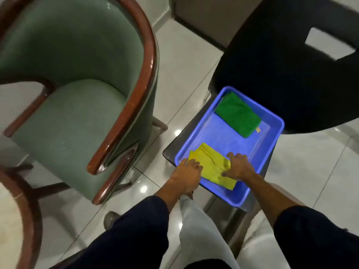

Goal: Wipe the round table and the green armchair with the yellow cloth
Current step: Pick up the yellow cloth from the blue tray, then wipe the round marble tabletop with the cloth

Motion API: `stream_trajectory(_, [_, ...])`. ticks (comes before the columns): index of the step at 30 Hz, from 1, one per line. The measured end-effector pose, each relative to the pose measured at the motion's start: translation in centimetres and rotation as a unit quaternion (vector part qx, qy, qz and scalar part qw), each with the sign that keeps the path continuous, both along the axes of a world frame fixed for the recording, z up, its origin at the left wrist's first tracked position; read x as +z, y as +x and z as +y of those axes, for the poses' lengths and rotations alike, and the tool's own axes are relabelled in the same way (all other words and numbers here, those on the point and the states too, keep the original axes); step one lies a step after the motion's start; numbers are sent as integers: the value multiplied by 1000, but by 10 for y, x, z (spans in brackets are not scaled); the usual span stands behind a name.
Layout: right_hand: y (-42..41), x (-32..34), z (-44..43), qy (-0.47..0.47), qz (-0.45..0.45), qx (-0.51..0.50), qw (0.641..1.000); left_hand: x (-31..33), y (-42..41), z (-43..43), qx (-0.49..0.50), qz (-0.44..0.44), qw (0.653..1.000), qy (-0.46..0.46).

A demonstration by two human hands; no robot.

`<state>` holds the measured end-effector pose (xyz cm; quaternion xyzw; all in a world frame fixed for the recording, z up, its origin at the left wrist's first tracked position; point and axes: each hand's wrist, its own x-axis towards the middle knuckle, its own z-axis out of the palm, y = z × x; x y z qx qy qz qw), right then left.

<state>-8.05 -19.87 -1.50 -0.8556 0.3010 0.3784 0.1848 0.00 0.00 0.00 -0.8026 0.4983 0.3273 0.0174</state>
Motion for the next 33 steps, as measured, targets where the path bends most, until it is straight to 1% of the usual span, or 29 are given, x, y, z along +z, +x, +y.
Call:
stream_trajectory(1, [-4, -9, -1, -17, 28, 13, 999, -9, -5, -10, 0, 10, 1000, 27])
stream_trajectory(2, [-6, -14, -2, -33, 38, 15, 999, -15, -6, -17, 11, 24, 999, 35])
stream_trajectory(4, [-16, -30, -2, -44, 63, -4, 997, -29, -9, -29, 29, 51, 997, 53])
stream_trajectory(7, [-28, -50, -5, -58, 91, -19, 994, -44, -6, -40, 71, 119, 983, 121])
stream_trajectory(8, [-30, -51, -6, -60, 95, -14, 994, -45, -6, -40, 87, 127, 981, 121])
stream_trajectory(10, [-31, -47, -8, -30, 86, -15, 996, -42, -6, -41, 146, 148, 975, 78])
stream_trajectory(11, [-30, -39, -7, 0, 62, -50, 997, -34, -7, -40, 199, 168, 964, 48])
stream_trajectory(12, [-28, -29, -6, 42, 29, -114, 992, -24, -8, -39, 265, 192, 945, 22])
stream_trajectory(13, [-26, -15, -4, 97, -7, -214, 972, -13, -9, -36, 328, 209, 921, 10])
stream_trajectory(14, [-21, 2, 0, 157, -43, -317, 934, -1, -9, -32, 377, 228, 898, 13])
stream_trajectory(15, [-18, 19, 5, 209, -77, -399, 890, 10, -9, -26, 416, 262, 870, 30])
stream_trajectory(16, [-12, 38, 11, 256, -113, -448, 849, 22, -9, -17, 459, 322, 826, 54])
stream_trajectory(17, [-6, 57, 19, 295, -147, -474, 817, 33, -9, -6, 504, 419, 752, 70])
stream_trajectory(18, [0, 76, 29, 330, -174, -486, 790, 44, -8, 7, 534, 523, 660, 79])
stream_trajectory(19, [8, 94, 39, 365, -191, -488, 770, 52, -7, 20, 543, 607, 576, 65])
stream_trajectory(20, [14, 108, 50, 402, -196, -490, 748, 57, -7, 32, 549, 665, 506, 35])
stream_trajectory(21, [21, 121, 62, 438, -194, -485, 732, 64, -6, 45, 563, 694, 448, -12])
stream_trajectory(22, [28, 133, 76, 473, -186, -476, 718, 69, -5, 57, 586, 700, 402, -69])
stream_trajectory(23, [36, 144, 93, 510, -169, -462, 706, 73, -5, 69, 618, 690, 353, -132])
stream_trajectory(25, [49, 160, 126, 583, -128, -421, 683, 81, 0, 94, 678, 639, 259, -255])
stream_trajectory(26, [56, 164, 146, 604, -102, -395, 684, 84, 4, 113, 699, 609, 213, -308])
stream_trajectory(27, [61, 168, 167, 606, -79, -372, 698, 85, 8, 137, 715, 576, 179, -354])
stream_trajectory(28, [67, 168, 188, 594, -58, -345, 724, 84, 12, 168, 732, 536, 157, -390])
stream_trajectory(29, [74, 168, 210, 574, -41, -306, 758, 84, 14, 203, 746, 496, 143, -420])
stream_trajectory(30, [80, 167, 226, 552, -31, -261, 791, 84, 14, 234, 762, 462, 138, -433])
stream_trajectory(32, [97, 159, 277, 501, -24, -159, 850, 74, 5, 313, 795, 402, 134, -434])
stream_trajectory(33, [107, 152, 305, 467, -43, -126, 874, 64, -2, 351, 812, 380, 132, -424])
